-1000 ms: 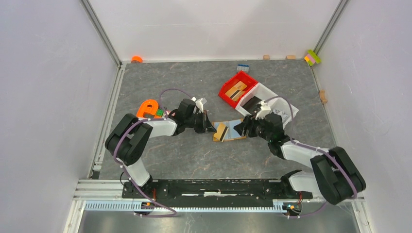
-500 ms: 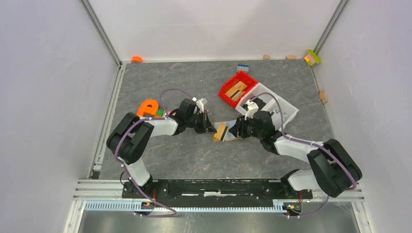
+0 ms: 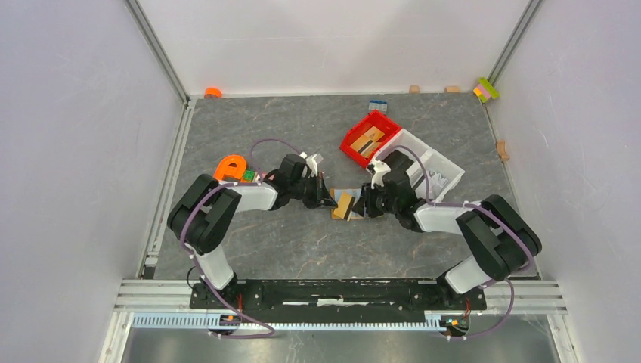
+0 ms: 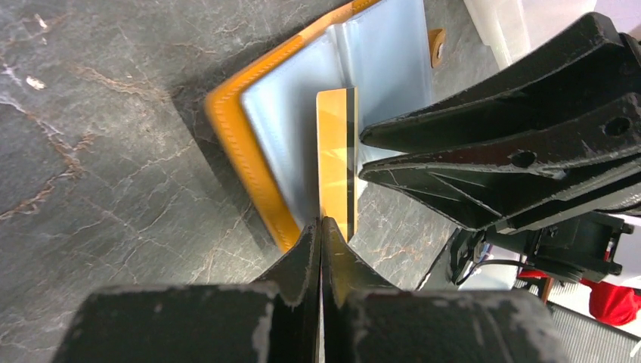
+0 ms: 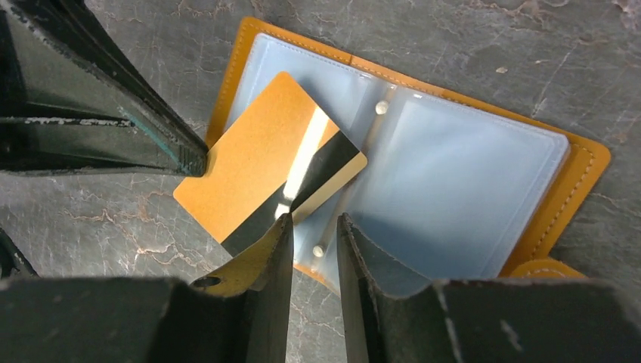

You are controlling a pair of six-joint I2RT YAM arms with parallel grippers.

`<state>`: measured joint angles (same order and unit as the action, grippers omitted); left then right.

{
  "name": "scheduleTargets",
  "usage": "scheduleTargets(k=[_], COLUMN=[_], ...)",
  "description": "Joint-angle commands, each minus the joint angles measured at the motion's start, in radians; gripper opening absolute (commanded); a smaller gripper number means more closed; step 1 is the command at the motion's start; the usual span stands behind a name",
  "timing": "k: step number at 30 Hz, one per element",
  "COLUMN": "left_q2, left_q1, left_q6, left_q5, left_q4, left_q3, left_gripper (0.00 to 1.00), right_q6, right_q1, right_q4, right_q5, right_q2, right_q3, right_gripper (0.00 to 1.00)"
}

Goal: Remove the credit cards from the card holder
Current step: Place the credit card in the storage box.

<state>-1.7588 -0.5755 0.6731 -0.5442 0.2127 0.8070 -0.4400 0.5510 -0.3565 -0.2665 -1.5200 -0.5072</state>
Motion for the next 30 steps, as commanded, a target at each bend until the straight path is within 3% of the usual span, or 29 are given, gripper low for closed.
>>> scheduleTargets(k=[1, 7, 22, 24, 28, 30], left_q2=[-0.015, -0.032, -0.057, -0.06, -0.05, -0.032], left_q1=[-0.004, -0.007, -0.017, -0.02, -0.018, -0.017], left_q6=[-0.011, -0.01, 0.005, 0.005, 0.006, 0.002], left_q5=[-0.035, -0.064, -0.114, -0.114, -0.11, -0.098], left_q4=[0.002, 0.005, 0.038, 0.038, 0.041, 0.042], left_q3=[0.038, 0.051, 0.06, 0.06, 0.058, 0.05], left_gripper=[0.02, 0.02, 0.19, 0.18, 0.04, 0.02], right_q6=[0.001, 0.002, -0.017, -0.019, -0.011, -0.006], right_q1=[0.003, 0.004, 0.004, 0.004, 0.004, 0.003], right_q4=[-0.018, -0.024, -0.058, -0.061, -0.053, -0.057], right_q5=[-0.039, -0.06, -0.115, -0.117, -0.095, -0.074], right_q2=[-0.048, -0.075, -0.08, -0.08, -0.061, -0.028], right_q3=[-0.044, -0.054, -0.047, -0.047, -0.043, -0.032], right_gripper=[0.32, 0.29, 0.22, 0.22, 0.23, 0.31])
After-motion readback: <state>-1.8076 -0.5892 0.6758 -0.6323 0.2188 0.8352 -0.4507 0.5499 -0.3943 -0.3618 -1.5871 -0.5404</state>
